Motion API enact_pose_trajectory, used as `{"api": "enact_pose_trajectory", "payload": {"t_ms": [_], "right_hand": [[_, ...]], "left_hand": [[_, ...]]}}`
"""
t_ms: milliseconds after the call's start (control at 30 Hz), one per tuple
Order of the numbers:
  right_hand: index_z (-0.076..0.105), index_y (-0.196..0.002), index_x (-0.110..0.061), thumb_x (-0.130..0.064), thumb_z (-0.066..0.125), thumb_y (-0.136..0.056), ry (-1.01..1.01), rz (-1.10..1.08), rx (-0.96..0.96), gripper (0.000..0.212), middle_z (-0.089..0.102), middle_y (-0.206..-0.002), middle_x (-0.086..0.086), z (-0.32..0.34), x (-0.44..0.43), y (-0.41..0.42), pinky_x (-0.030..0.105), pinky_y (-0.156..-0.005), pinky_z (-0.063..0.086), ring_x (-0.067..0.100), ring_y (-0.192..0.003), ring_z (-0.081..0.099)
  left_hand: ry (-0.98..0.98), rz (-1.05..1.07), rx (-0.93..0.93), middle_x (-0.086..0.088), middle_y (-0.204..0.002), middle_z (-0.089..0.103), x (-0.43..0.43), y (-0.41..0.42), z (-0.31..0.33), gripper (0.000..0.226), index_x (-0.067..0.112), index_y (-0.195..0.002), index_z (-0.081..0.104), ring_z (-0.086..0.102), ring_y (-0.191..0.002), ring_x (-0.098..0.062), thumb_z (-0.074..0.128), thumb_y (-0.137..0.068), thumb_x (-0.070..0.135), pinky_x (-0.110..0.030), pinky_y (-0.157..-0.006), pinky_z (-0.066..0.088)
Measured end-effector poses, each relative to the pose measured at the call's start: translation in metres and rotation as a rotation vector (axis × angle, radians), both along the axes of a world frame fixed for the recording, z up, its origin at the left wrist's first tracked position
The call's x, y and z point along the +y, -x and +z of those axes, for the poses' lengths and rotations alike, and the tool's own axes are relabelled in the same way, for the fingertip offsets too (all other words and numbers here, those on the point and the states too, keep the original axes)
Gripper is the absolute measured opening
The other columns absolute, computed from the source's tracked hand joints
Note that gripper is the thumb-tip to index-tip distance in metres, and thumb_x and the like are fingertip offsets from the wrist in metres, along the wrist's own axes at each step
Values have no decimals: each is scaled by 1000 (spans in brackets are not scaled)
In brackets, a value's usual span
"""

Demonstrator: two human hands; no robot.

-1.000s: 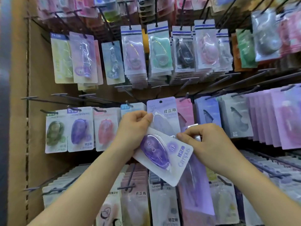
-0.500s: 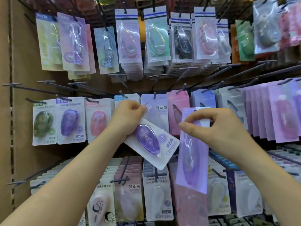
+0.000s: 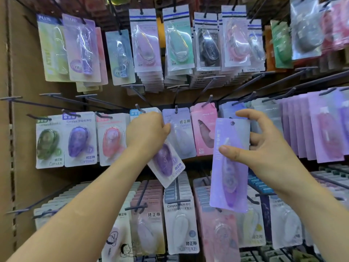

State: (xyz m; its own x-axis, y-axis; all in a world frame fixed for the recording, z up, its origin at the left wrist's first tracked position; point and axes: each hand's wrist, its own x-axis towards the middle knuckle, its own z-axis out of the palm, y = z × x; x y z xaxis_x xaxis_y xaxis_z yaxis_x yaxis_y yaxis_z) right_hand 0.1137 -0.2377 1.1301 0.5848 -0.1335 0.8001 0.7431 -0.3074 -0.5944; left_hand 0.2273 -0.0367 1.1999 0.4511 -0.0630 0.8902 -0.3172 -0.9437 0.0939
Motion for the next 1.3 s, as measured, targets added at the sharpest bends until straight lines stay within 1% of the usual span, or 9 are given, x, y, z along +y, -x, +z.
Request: {"api": "enact_pose_trajectory", "payload": {"t_ms": [200,267,400,600,667,833,967,1133,1300], "right_hand": [[34,-144,-44,-45,86,-55,-133,39,38,103,77,-95,9,-6,6,4,44,-92,54,22,-94,73],[42,-143,-30,-31,81,-62,-169,132,30,89,77,-94,7,-7,9,6,36,-83,58,20,-91,74],[60,-123,-25,-19,72,-70,-235,256,-16,55,77,-97,6,-6,18,9,29,-74,60,23,-92,74],[64,-123,-12,-13,60,-84,-352,511,18,39,74,-107,14,-10,26,19,23,-58,56,19,-83,71],[64,-124,-12,-16,60,-84,-388,523,10,41,73,-108,16,-15,29,19,28,-64,59,23,-88,70],[66,-113,-33,-26,72,-75,-502,301,-68,40,73,-97,1,-29,37,18,34,-82,58,15,-92,69],[63,-98,-41,-44,89,-62,-275,-92,-77,45,64,-85,-13,-51,35,27,22,-70,53,5,-77,64],[55,-97,-44,-58,70,-51,7,-244,62,49,68,-94,-18,-71,-5,51,35,-73,59,9,-70,70],[53,-105,-55,-55,61,-56,52,-438,-71,50,68,-99,-21,-78,-79,71,35,-69,58,11,-72,69]], "left_hand": [[161,-480,-147,11,-55,53,17,26,-21,33,28,-58,56,51,-60,-6,68,-86,41,-23,-62,35],[132,-617,-193,14,-49,51,20,43,-27,34,30,-55,57,50,-55,-3,69,-84,42,-11,-56,33],[-56,-628,-423,13,-44,40,21,80,-31,35,24,-57,63,40,-53,-9,61,-85,46,-11,-49,29],[-99,-821,1,7,-41,45,1,102,-52,41,21,-60,69,34,-39,-5,67,-74,59,-8,-44,24],[-126,-862,72,8,-43,42,-9,101,-64,47,18,-59,66,35,-41,-5,66,-79,60,-11,-46,24],[16,-968,87,10,-46,34,-18,93,-84,41,15,-56,55,30,-45,-5,61,-88,41,-11,-45,23],[152,-969,-10,9,-46,30,-27,86,-93,40,18,-53,49,27,-44,-5,58,-87,37,-11,-44,22],[222,-1063,-49,14,-43,33,-67,92,-105,37,21,-60,58,27,-39,2,53,-81,51,-6,-41,20],[169,-1131,30,8,-42,35,-146,110,-111,44,17,-59,56,28,-40,1,50,-77,57,-10,-41,21]]}}
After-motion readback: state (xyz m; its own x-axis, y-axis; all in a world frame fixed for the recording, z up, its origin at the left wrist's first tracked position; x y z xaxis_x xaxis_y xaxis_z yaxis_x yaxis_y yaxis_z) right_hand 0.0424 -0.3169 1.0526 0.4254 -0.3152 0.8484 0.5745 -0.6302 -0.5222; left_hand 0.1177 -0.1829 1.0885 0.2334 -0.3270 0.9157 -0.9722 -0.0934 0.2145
